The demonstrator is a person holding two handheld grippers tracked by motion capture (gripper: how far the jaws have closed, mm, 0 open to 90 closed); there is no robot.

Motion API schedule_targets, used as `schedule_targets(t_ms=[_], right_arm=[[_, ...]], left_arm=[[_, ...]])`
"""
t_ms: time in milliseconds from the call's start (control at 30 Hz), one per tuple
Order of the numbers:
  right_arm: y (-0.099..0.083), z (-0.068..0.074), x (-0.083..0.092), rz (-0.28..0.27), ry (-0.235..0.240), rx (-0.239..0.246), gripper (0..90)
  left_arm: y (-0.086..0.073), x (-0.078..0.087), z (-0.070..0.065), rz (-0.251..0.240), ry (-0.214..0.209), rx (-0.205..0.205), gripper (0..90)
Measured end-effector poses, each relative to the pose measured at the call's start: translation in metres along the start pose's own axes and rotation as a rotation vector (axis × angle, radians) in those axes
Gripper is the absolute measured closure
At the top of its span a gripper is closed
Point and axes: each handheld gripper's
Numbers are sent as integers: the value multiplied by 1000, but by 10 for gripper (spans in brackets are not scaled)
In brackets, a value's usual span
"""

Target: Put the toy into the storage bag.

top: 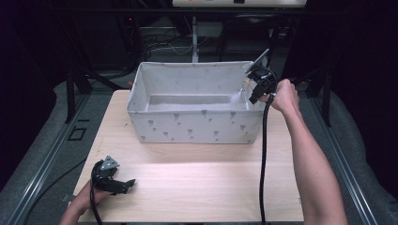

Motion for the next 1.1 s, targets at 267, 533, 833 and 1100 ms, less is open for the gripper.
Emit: schedule_targets(t_ms=[267,533,833,1100], right_arm=[[-2,-1,-9,28,15,-2,880],[-2,-3,-19,64,27,-17,878],[-2,-4,-13,40,29,-25,854],[0,-1,6,-10,19,-30,736]], left_arm=[[0,0,0,-1,0,2,0],[0,0,0,-1,0,1,0],[0,0,-1,-4,-2,1,0],[0,0,-1,-4,-1,1,0]])
Point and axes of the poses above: each handheld gripper's, and its own axes: x roughly backward along the jaws, y roughly out of its top, z roughly to its left, and after that the axes turned 5 degrees about x, right-handed
